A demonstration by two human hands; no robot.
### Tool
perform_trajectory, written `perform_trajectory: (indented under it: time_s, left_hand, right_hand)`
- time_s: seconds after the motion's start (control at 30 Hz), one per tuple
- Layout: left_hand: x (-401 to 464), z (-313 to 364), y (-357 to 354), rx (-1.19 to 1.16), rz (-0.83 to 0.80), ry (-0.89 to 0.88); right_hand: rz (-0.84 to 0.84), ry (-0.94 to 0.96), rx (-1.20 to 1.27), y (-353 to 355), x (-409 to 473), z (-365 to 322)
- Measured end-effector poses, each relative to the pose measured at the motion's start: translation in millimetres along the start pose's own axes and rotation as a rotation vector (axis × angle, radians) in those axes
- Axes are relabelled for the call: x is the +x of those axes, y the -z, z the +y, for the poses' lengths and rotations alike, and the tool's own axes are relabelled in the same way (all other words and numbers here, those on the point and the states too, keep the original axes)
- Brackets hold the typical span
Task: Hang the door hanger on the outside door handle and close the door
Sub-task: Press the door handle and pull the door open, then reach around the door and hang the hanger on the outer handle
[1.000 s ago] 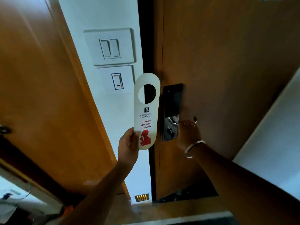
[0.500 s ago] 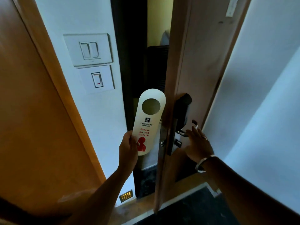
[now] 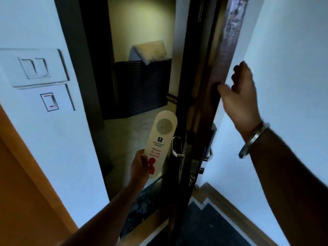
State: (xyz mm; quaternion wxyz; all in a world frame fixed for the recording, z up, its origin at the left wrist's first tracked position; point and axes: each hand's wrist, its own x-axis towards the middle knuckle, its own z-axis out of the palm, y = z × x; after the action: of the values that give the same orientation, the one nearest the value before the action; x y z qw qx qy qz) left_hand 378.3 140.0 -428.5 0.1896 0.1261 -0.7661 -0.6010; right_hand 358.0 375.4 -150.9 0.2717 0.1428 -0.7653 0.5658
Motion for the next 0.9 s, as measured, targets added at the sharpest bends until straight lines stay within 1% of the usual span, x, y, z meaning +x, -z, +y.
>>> perform_trajectory:
  time_s: [0.17, 0.33, 0.4, 0.5, 0.53, 0.57, 0.6, 0.67, 0.7, 0.73, 0.77, 0.8, 0.83, 0.87, 0.9]
  left_hand:
    - [3, 13, -35, 0.013, -0.056, -0.025]
    - [1, 24, -62, -0.019, -0.129, -0.037]
    - [2, 27, -70, -0.03, -0.151, -0.034]
    - [7, 29, -82, -0.032, -0.185, -0.02]
    - [10, 30, -87, -0.029, -0.195, -0.022]
    - [12, 29, -90, -0.02, -0.203, -0.025]
    - [13, 29, -93, -0.003, -0.207, -0.027]
    - [18, 26, -99, 0.042, -0.217, -0.021]
    - [21, 24, -103, 0.054, -0.23, -0.016]
    - [24, 22, -105, 0.063, -0.248, -0.018]
    - [26, 20, -108, 0.075, -0.273, -0.036]
    - [29, 18, -112, 0.09, -0.299, -0.065]
    - [31, 16, -115, 0.102, -0.326, -0.095]
    - [34, 15, -118, 0.111, -0.347, -0.119]
    - [35, 14, -118, 0.11, -0.365, -0.135]
  right_hand:
    - [0.11, 0.037, 0.08, 44, 22, -24]
    - [0.19, 0.037, 0.008, 71, 22, -20]
    - [0.211, 0.033, 0.01, 79, 25, -16]
    - [0.191, 0.041, -0.008, 92, 29, -8]
    - [0.183, 0.055, -0.046, 97, 31, -4]
    - [0.191, 0.089, -0.136, 102, 31, 0]
    - [0.212, 0.16, -0.291, 106, 30, 2]
    - [0.224, 0.431, -0.721, 108, 30, 3]
    - [0.161, 0.576, -0.912, 104, 31, 2]
    - [0.028, 0.675, -1.074, 98, 31, 2]
    - [-0.144, 0.72, -1.224, 91, 30, 4]
    - [-0.326, 0.711, -1.382, 86, 32, 9]
    - [-0.489, 0.659, -1.551, 82, 33, 15]
    - [-0.616, 0.604, -1.71, 81, 36, 24]
    - [-0.703, 0.565, -1.851, 80, 37, 32]
